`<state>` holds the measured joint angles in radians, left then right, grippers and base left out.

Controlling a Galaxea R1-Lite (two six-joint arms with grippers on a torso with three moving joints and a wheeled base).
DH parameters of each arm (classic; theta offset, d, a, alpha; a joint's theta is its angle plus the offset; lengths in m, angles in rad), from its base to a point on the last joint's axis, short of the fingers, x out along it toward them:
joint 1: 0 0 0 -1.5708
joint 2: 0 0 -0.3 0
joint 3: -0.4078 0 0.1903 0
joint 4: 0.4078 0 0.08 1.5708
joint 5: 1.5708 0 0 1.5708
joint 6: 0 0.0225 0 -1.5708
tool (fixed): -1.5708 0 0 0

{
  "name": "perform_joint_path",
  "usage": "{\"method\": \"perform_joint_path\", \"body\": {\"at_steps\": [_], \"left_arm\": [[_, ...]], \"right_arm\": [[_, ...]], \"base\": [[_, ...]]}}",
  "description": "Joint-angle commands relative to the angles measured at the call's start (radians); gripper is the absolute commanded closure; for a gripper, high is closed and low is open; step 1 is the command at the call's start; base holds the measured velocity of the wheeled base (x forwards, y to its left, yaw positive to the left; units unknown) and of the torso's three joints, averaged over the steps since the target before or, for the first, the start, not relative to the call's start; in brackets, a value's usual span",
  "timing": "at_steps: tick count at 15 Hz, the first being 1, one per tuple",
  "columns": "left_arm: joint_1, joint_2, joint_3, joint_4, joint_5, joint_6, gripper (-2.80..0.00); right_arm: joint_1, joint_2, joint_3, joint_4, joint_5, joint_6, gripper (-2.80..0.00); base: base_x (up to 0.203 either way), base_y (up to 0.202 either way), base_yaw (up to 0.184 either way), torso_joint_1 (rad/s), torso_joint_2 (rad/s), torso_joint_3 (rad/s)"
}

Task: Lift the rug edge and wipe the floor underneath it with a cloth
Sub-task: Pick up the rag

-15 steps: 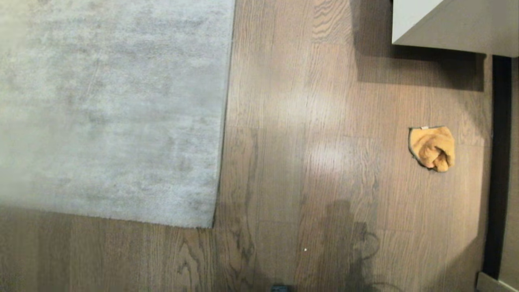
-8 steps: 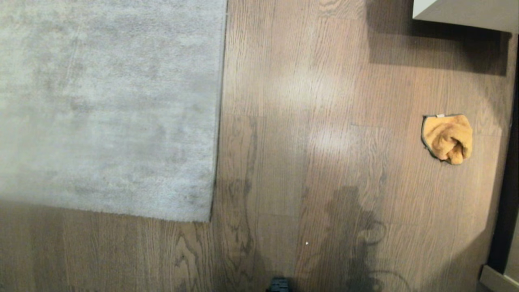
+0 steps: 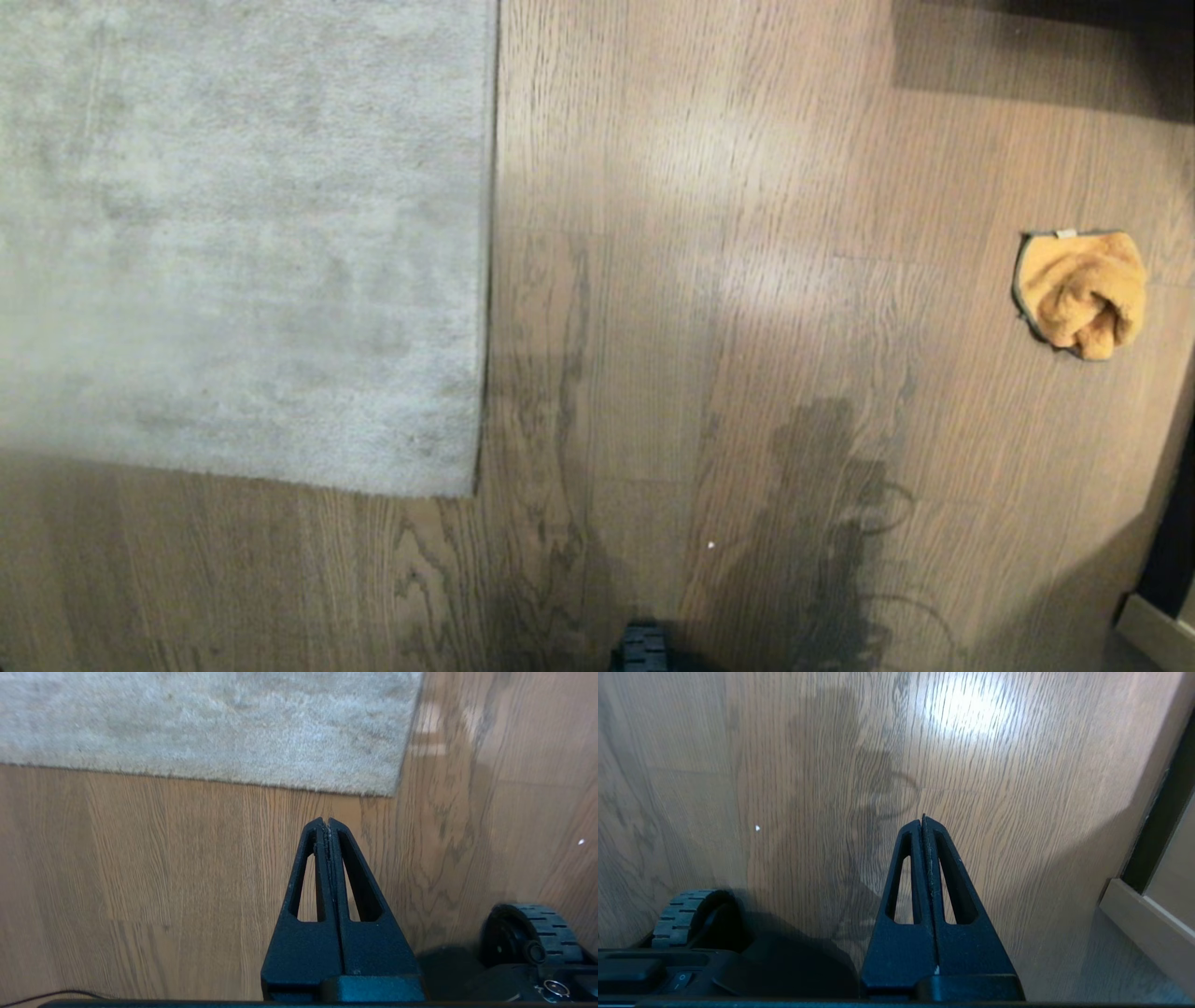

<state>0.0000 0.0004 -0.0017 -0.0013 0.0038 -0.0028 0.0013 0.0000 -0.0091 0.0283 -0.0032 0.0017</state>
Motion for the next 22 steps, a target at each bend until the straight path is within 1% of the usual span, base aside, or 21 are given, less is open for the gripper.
{"method": "perform_joint_path", "body": {"at_steps": [1,6,22], "left_arm": [[0.000,0.000,0.000,0.000,0.001,0.000,0.00],[0.000,0.000,0.002,0.000,0.001,0.001,0.00],[0.000,0.000,0.000,0.000,0.001,0.000,0.00]], "right_arm": [[0.000,0.000,0.000,0.001,0.000,0.000,0.00],[0.000,0.000,0.000,0.001,0.000,0.000,0.00],[0.000,0.000,0.000,0.001,0.000,0.000,0.00]], "base": [[0.000,0.000,0.000,0.002,0.00,-0.197],[0.000,0.000,0.000,0.005,0.00,-0.128],[0.000,0.000,0.000,0.000,0.00,0.000]]}}
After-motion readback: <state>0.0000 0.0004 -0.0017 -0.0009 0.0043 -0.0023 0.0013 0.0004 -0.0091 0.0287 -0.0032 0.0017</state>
